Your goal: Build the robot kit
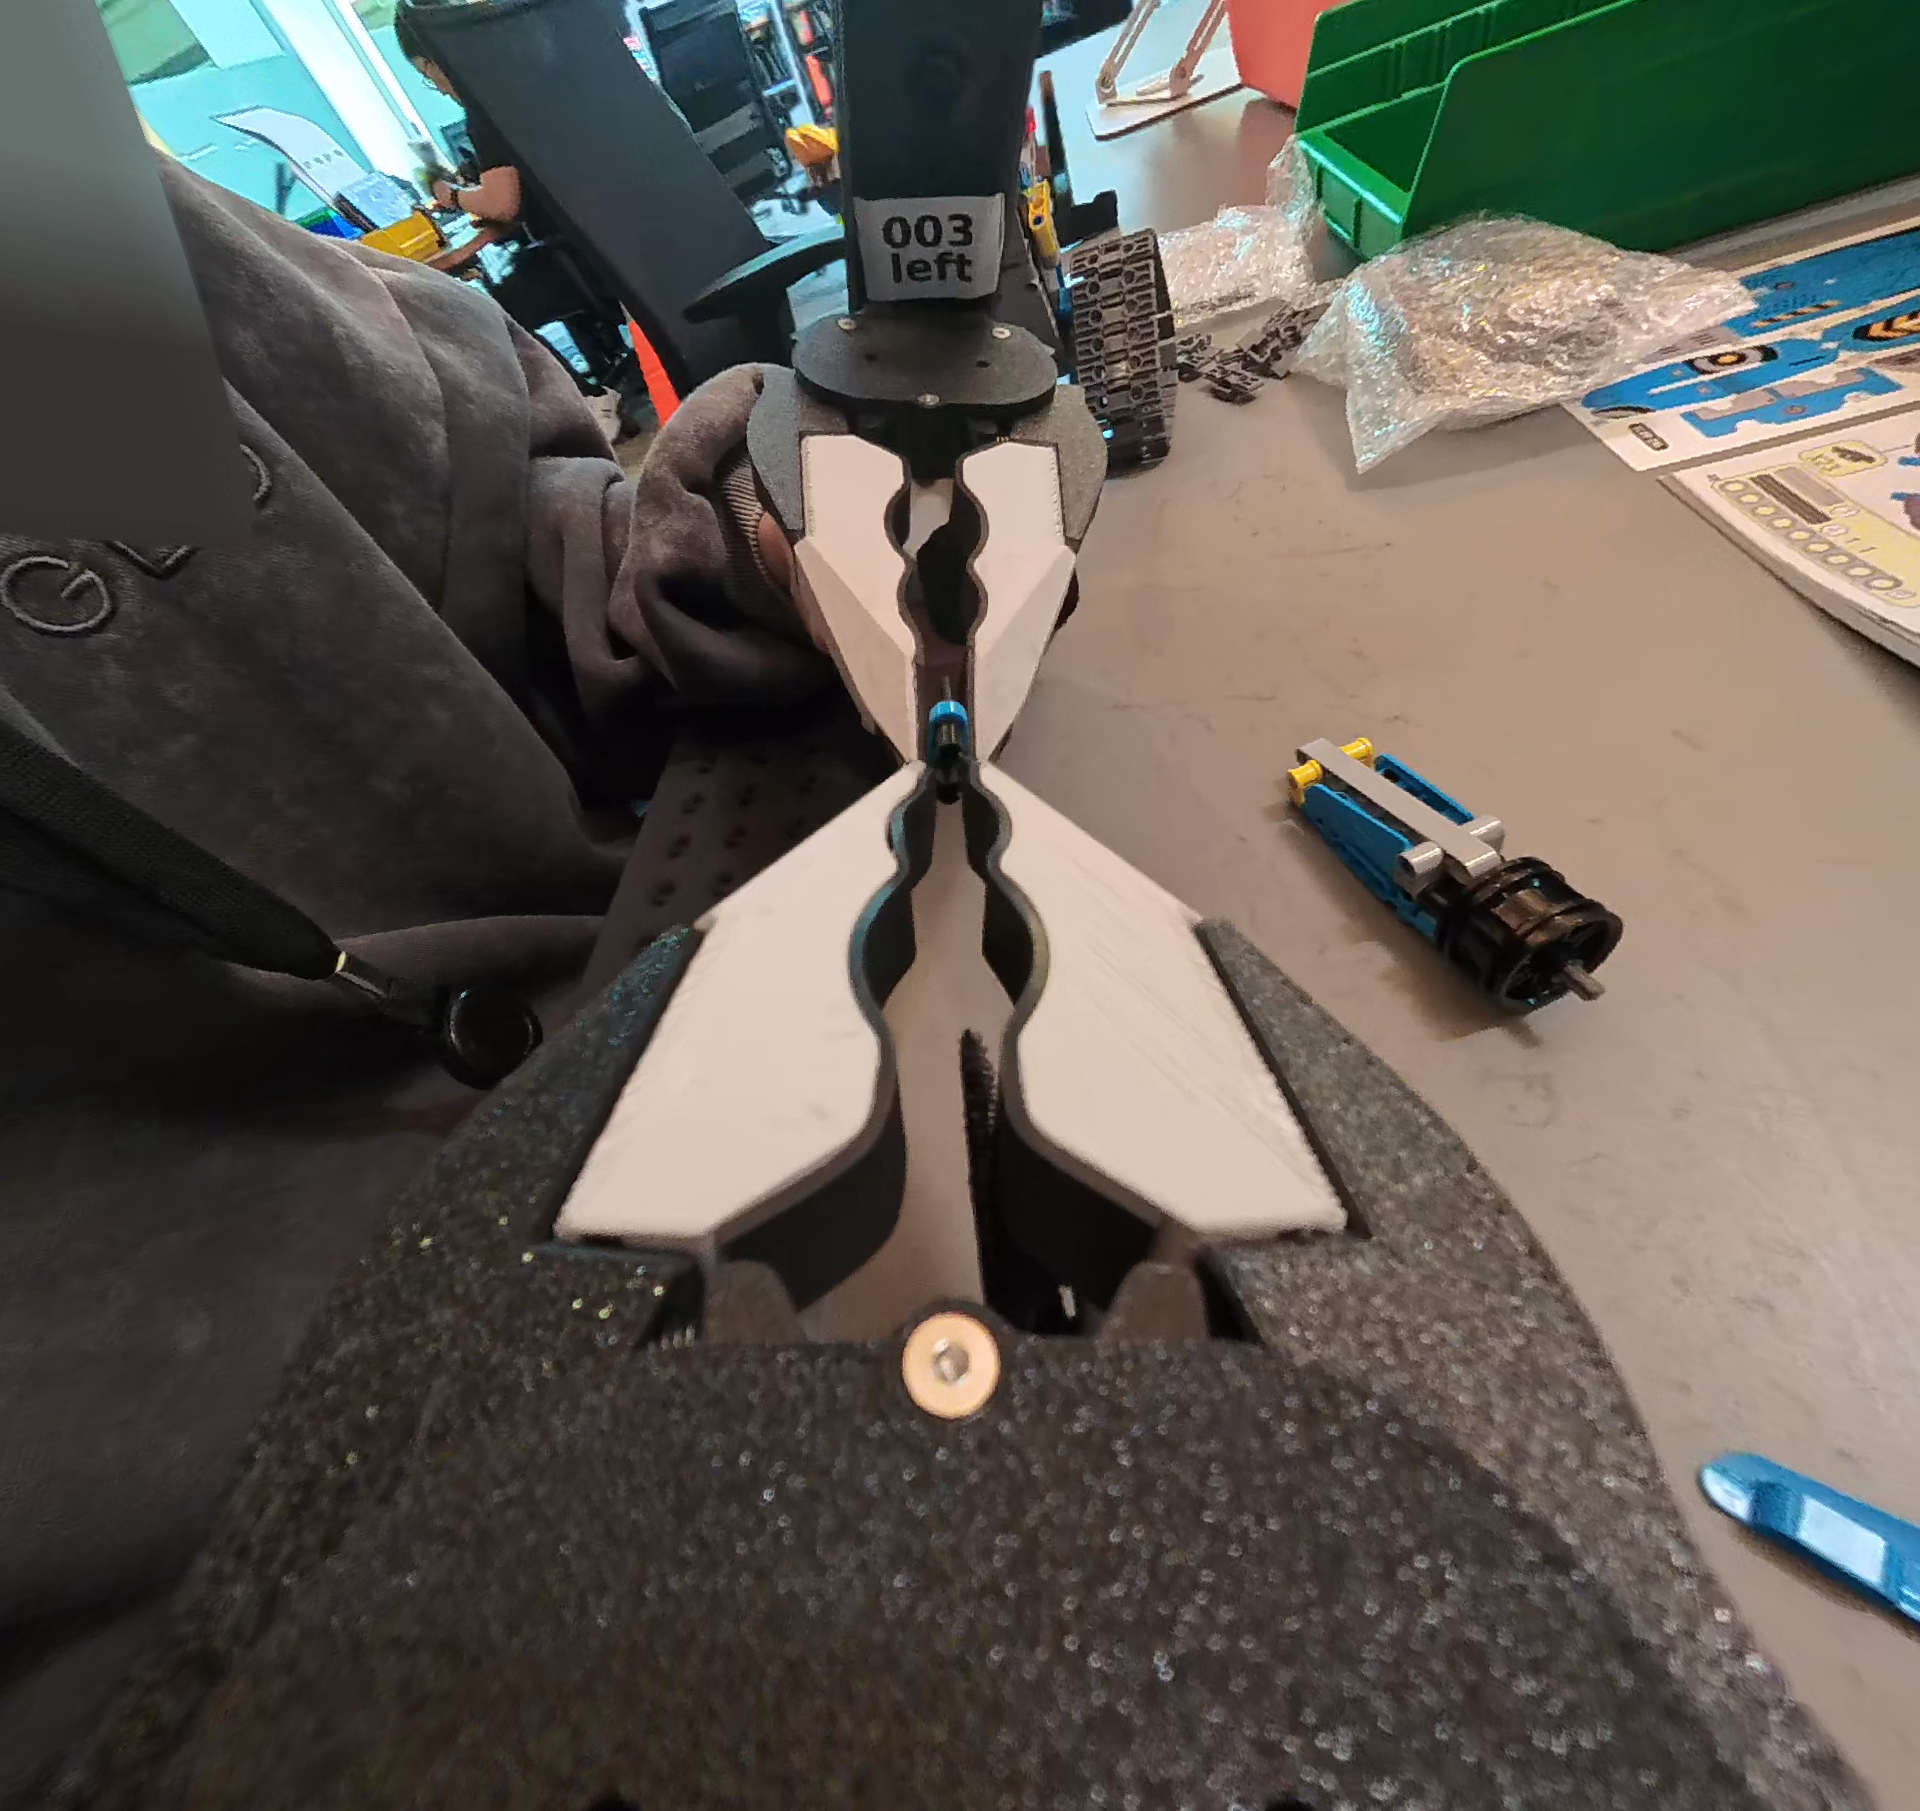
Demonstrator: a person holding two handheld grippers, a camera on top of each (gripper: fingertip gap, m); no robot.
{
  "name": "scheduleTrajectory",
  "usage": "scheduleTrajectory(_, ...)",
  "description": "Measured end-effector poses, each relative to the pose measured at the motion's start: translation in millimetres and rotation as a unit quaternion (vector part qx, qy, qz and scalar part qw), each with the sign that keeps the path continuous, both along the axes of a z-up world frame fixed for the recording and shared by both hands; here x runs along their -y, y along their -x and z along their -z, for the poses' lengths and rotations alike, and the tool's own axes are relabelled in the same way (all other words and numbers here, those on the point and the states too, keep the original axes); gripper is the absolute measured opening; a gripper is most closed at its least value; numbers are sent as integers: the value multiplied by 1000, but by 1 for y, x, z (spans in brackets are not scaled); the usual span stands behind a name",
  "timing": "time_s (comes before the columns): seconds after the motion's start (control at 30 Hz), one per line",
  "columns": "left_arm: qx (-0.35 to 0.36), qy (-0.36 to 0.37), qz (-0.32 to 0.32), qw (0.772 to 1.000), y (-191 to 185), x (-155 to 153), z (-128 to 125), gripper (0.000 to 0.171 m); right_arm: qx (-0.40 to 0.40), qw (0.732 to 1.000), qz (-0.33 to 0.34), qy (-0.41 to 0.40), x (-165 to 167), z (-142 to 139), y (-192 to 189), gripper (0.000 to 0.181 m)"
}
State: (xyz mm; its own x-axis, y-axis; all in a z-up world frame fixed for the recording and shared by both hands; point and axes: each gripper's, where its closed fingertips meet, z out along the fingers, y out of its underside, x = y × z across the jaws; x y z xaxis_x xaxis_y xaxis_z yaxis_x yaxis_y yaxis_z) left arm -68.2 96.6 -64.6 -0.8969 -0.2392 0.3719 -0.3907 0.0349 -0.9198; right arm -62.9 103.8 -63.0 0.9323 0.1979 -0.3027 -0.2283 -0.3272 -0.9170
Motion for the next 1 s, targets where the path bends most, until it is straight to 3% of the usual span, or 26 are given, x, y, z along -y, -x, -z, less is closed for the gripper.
scheduleTrajectory(0.7,5,12,-3,1000,-1,-1,-5,7,-3,1000,-8,11,0,4,3,4)
scheduleTrajectory(1.0,16,7,-4,1000,0,-1,-5,7,-7,1000,8,-19,1,-8,-3,8)
